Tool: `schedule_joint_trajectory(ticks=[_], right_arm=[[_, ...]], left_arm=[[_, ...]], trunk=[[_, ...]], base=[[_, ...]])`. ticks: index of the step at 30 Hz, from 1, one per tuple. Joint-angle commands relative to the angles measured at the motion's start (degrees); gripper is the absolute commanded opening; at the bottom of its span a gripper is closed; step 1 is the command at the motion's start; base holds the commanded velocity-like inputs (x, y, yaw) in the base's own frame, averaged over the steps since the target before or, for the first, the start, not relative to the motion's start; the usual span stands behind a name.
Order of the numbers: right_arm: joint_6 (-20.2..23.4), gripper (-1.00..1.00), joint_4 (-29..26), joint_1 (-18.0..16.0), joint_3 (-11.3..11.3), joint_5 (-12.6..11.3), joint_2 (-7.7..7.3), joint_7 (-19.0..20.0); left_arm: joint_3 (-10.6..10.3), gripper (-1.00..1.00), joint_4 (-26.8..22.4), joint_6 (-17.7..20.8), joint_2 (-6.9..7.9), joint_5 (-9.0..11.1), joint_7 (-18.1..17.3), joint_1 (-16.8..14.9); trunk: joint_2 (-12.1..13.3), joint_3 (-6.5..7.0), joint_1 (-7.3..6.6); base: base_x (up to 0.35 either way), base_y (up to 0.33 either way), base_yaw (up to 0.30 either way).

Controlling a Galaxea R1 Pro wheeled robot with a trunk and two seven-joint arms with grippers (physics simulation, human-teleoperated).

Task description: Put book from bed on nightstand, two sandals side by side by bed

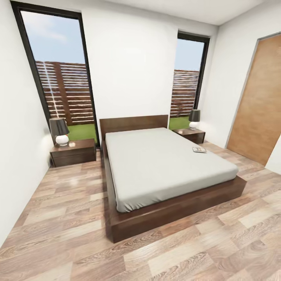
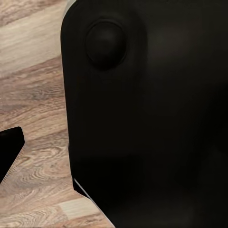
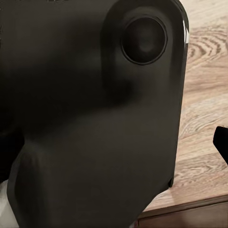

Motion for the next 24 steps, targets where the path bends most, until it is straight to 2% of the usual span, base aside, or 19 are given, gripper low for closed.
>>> schedule_joint_trajectory(ticks=[1, 24], right_arm=[[0.0, 1.0, 0.0, 0.0, -0.1, 0.0, 0.0, 0.1], [-0.1, 1.0, 0.0, 0.0, -0.2, 0.0, 0.0, 0.0]], left_arm=[[0.0, 1.0, -0.1, 0.0, 0.03, 0.0, -0.1, 0.0], [0.2, 1.0, -0.2, -0.1, 0.27, 0.0, -0.1, 0.0]], trunk=[[0.0, -0.04, 0.0], [0.0, -0.04, 0.0]], base=[[0.0, 0.0, -0.244], [0.0, 0.0, -0.245]])
